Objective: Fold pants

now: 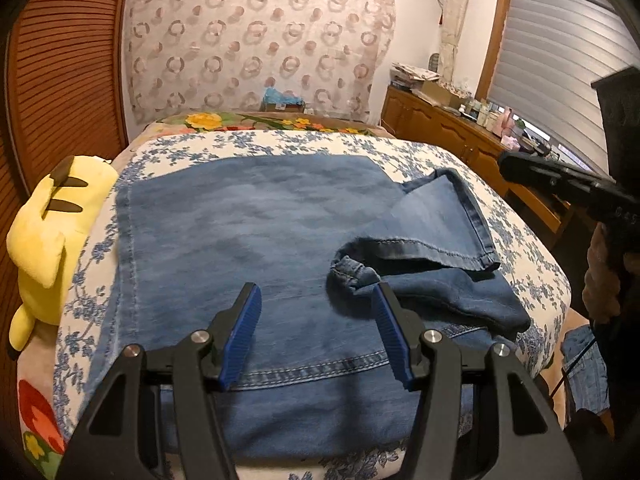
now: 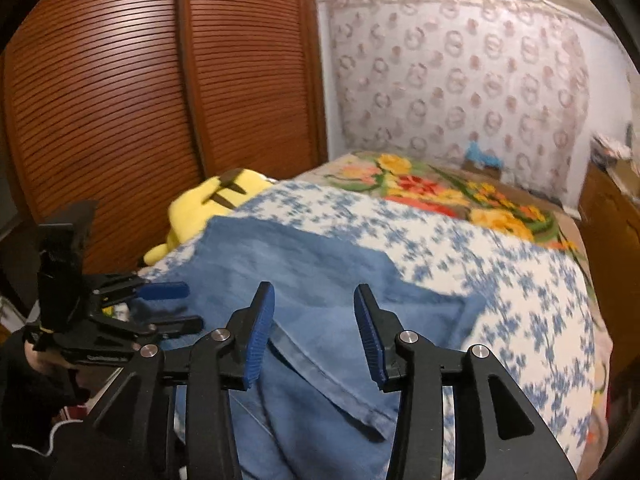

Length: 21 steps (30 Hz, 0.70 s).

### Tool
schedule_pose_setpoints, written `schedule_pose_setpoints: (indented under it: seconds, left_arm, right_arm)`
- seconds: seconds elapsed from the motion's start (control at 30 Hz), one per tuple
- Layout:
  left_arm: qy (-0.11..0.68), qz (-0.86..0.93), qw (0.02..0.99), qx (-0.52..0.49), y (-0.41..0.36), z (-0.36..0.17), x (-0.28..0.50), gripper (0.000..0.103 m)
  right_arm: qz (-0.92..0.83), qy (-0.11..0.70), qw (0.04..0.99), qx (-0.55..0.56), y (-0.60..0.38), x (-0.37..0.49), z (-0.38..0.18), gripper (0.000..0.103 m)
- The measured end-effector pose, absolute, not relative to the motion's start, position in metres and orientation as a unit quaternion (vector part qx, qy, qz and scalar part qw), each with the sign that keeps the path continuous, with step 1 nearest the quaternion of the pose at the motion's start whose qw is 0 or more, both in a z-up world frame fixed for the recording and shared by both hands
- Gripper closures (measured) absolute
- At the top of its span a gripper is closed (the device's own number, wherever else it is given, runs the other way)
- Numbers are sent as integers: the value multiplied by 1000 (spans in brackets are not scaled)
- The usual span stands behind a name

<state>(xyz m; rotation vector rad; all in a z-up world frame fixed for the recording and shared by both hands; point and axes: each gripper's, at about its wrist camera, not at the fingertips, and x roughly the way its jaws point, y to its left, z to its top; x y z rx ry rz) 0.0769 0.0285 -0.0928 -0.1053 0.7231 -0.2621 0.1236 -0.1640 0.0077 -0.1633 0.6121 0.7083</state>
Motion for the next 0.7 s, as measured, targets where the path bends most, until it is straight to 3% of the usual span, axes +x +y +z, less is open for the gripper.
schedule_pose_setpoints:
  seconds: [0.43,0.7]
  left_arm:
    - [377,-155,913,-22,-6,-109,109,46]
    - [379,-161,911,-6,-12,-118,112,63]
  right_arm:
    - [279,356,890,-55,-217,132,-43,59]
    - [285,391,875,-34,-216,136,-69,59]
